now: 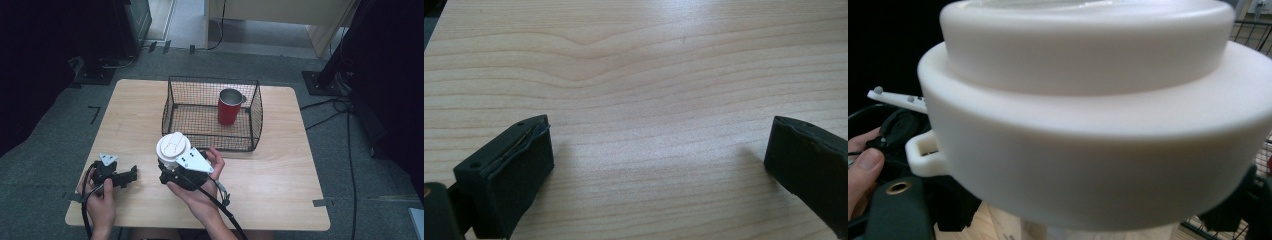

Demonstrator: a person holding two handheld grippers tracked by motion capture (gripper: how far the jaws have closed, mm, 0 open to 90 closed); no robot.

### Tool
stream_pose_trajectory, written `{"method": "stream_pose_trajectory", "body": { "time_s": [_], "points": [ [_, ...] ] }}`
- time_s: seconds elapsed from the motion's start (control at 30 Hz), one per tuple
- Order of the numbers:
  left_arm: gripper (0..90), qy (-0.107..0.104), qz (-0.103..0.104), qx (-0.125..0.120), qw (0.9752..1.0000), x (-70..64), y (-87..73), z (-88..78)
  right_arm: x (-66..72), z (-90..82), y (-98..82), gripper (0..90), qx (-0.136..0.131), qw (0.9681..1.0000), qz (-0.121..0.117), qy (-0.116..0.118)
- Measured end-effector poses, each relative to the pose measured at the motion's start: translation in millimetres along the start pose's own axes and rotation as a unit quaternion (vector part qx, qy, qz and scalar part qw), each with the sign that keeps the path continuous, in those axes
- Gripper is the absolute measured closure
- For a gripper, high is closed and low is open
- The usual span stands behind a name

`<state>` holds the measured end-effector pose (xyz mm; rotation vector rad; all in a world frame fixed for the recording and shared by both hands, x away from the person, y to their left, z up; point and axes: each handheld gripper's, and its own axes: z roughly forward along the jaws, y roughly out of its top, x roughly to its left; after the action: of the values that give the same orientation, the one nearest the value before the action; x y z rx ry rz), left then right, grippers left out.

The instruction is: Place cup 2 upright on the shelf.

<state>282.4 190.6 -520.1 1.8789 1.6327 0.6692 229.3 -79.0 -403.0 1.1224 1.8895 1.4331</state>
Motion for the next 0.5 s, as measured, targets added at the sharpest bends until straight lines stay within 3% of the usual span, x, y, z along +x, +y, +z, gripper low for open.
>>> {"method": "stream_pose_trajectory", "body": {
  "time_s": [0.5],
  "points": [
    [0.0,0.000,0.000,0.000,1.0000,0.0,0.0,0.0,-19.4,-4.6,31.4,16.5,-0.016,0.9998,-0.005,-0.008]
  ]
}}
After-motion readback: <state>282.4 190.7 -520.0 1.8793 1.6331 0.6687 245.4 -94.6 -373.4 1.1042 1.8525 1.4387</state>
